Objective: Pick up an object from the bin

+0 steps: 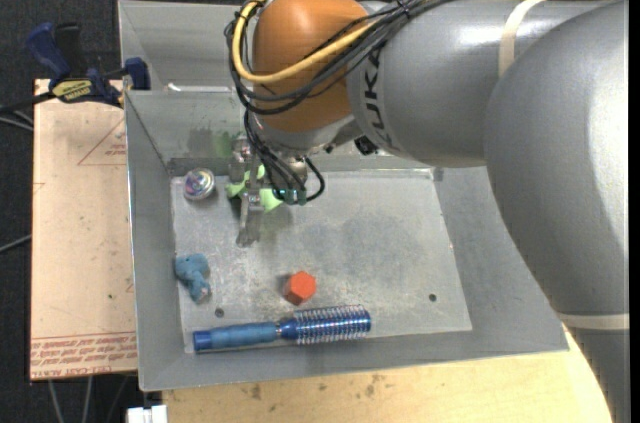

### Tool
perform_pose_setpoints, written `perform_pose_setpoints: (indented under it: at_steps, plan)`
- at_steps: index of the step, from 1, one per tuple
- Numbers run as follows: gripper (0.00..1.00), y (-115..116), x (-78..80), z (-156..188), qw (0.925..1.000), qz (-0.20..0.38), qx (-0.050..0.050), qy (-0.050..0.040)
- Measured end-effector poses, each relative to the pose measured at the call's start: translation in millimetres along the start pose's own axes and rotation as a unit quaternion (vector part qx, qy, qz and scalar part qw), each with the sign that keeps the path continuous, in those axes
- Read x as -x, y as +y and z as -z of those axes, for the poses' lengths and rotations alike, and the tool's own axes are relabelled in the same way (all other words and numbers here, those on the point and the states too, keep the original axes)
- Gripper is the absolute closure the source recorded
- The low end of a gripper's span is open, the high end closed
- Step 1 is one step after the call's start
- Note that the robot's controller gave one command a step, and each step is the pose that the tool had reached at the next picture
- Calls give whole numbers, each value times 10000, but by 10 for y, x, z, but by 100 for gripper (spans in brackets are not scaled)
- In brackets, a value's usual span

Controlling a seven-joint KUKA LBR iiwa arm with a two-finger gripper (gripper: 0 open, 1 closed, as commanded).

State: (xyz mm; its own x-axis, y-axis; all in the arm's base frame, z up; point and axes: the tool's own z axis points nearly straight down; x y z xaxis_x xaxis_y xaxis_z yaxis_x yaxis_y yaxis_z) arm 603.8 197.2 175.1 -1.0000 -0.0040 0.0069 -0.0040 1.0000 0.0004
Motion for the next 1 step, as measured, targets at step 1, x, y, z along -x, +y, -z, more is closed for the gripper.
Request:
perform_pose_setpoints:
  at_steps: [1]
  plan:
    - [0,-508,229,-583,9988,-484,-7,-20]
